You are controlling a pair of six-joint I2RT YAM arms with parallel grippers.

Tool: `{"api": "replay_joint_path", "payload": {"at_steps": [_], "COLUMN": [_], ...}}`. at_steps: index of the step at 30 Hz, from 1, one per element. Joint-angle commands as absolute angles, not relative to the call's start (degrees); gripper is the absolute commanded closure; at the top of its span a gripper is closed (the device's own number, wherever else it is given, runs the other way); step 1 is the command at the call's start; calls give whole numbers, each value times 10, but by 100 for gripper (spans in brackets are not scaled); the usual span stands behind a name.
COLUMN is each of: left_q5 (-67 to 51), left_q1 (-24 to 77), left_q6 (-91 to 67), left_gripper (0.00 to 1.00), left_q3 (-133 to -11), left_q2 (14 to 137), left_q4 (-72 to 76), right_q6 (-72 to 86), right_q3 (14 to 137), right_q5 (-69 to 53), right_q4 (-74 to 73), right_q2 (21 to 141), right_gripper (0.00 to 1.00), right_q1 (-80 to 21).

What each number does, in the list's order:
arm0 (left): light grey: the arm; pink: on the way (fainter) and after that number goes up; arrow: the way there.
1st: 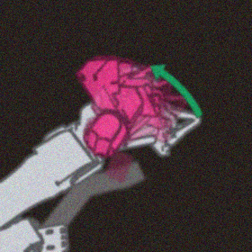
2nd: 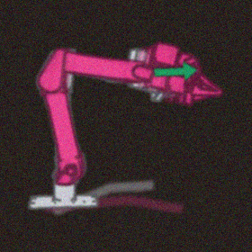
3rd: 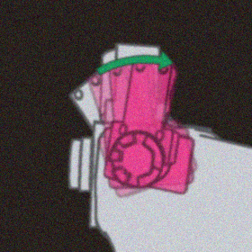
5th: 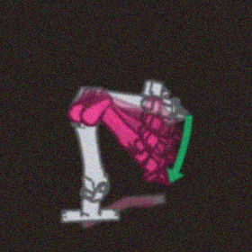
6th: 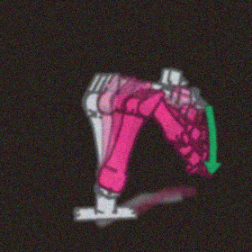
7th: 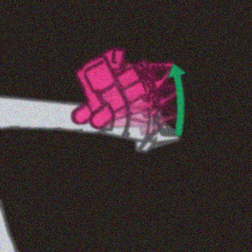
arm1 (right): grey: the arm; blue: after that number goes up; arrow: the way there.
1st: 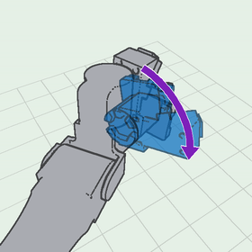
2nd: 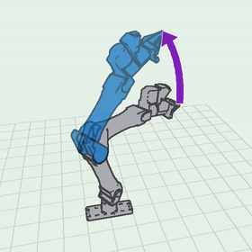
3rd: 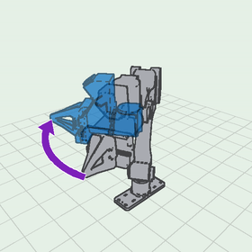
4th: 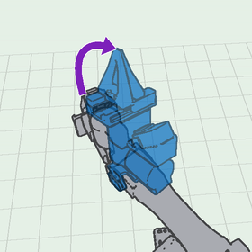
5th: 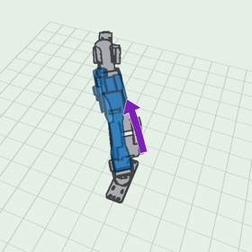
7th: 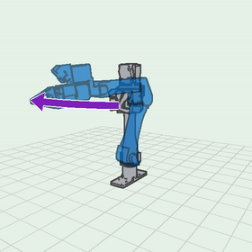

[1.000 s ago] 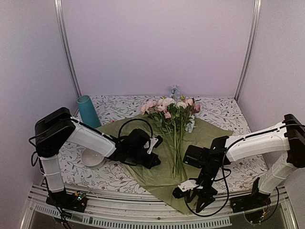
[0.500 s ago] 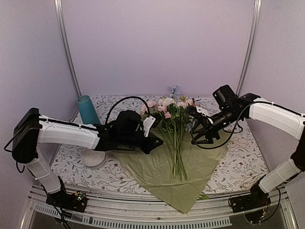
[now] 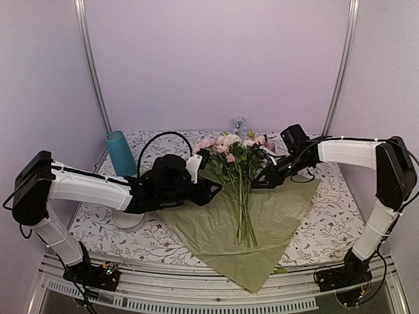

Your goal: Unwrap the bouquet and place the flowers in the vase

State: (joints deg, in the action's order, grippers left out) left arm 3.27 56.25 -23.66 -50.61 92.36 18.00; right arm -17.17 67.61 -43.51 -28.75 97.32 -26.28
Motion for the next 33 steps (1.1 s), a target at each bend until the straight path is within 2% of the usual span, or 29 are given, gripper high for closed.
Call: {"api": "replay_joint_path", "payload": {"at_steps": [1, 10, 23, 27, 30, 33], "left_q5": [48, 33, 22, 16, 12, 10], "left_q1": [566, 575, 575, 575, 576, 576], "left_q6": [-275, -283, -279, -280, -285, -286], "left_gripper": [58, 59, 60, 60, 60, 60], "left_q3": [-503, -489, -492, -496, -492, -492], "left_q2": [942, 954, 964, 970, 972, 972], "left_q4": [240, 249, 257, 258, 261, 260], "right_q6": [-103, -78, -59, -54, -48, -46], "right_q3": [718, 760, 801, 811, 813, 812], "right_q5": [-442, -443, -472, -505, -522, -524], "right_q4": [-263, -254, -257, -256, -254, -255], "right_q2": [1048, 1147, 1208, 1218, 1219, 1215], "right_gripper": [57, 56, 58, 71, 85, 96], "right_q1": [-262, -263, -265, -264, -264, -262]}}
